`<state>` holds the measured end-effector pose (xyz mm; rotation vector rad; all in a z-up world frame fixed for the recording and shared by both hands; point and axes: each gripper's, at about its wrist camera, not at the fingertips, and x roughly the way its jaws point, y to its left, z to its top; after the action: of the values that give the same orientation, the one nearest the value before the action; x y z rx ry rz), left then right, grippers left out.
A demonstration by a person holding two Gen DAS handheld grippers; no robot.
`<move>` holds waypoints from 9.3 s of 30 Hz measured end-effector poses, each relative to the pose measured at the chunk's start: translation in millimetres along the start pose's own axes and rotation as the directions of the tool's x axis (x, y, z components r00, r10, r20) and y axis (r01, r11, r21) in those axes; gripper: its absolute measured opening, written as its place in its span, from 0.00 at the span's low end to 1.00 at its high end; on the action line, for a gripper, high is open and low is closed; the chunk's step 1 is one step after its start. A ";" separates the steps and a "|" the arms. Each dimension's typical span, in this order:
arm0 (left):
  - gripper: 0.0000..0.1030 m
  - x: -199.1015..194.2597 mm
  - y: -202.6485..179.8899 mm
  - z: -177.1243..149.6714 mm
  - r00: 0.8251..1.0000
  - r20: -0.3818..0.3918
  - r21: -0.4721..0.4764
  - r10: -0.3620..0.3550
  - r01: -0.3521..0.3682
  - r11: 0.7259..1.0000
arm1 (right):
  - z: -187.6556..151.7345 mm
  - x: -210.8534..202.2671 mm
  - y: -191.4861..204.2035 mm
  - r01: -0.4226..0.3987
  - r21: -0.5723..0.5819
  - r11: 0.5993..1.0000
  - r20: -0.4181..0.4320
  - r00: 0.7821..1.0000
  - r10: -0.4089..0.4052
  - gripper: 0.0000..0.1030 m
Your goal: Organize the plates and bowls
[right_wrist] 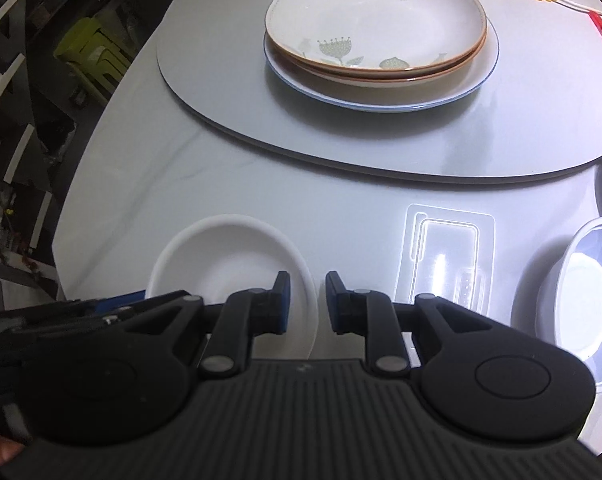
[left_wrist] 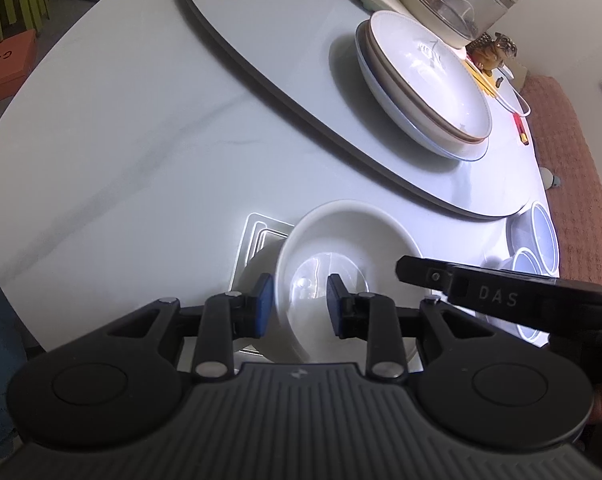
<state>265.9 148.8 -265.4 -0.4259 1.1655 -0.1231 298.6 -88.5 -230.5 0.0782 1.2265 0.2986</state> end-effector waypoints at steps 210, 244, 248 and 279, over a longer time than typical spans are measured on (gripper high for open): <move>0.25 -37.5 -14.0 12.4 0.996 -0.085 -0.180 0.041 -0.056 0.982 | 30.9 -30.0 1.8 -0.100 -0.092 0.991 -0.099 0.991 0.091 0.21; 0.28 -124.0 -147.4 20.9 0.984 0.176 -0.018 0.027 -0.025 1.000 | 47.3 -154.0 -63.2 -0.117 -0.127 0.985 0.220 0.965 0.143 0.26; 0.39 -118.5 -162.9 22.9 0.984 0.177 0.009 0.018 -0.020 1.000 | 46.9 -158.2 -75.7 -0.117 -0.116 0.986 0.229 0.963 0.141 0.26; 0.43 -26.7 -316.5 46.7 0.995 0.051 0.215 -0.087 0.074 0.974 | 26.7 -211.4 -254.9 0.035 0.200 0.979 0.320 0.942 -0.099 0.26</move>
<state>337.0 -119.9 -104.8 -0.2849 1.0626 -0.3016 306.1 -386.6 -83.9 0.2434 0.9202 0.1004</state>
